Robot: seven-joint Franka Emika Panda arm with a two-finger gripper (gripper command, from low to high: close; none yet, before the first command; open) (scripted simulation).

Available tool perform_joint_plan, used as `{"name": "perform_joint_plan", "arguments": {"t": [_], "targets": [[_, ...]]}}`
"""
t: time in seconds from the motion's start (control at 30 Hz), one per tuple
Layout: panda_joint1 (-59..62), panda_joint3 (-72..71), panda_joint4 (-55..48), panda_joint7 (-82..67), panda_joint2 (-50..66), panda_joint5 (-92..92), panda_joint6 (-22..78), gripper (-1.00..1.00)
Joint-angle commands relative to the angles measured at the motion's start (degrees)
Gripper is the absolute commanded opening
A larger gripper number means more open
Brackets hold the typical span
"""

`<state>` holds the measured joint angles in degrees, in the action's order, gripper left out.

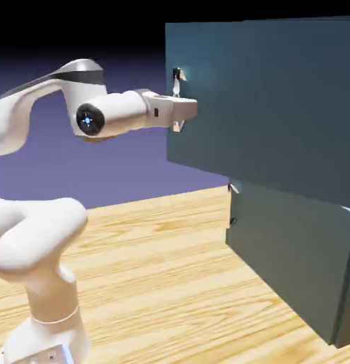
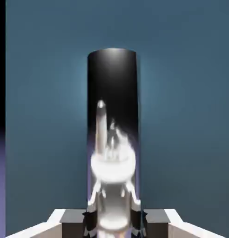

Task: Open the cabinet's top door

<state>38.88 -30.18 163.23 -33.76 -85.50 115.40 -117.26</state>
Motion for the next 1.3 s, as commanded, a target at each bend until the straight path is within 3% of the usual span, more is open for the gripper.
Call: {"name": "perform_joint_plan", "arguments": {"t": [0.0,0.33,0.67,0.97,1.27], "targets": [[-0.4,2.1,0.8,-0.4,-0.2,-1.7,1.4,-1.00],[-1.2,22.8,4.2,-4.4,1.2,-19.5,15.2,-1.00],[-1.9,43.6,0.1,-10.0,10.4,-38.3,29.2,-1.00],[-9.2,62.3,-11.8,-16.4,25.4,-54.4,43.5,-1.00],[-24.9,80.9,-29.9,-22.2,40.7,-64.8,58.8,-1.00]]}}
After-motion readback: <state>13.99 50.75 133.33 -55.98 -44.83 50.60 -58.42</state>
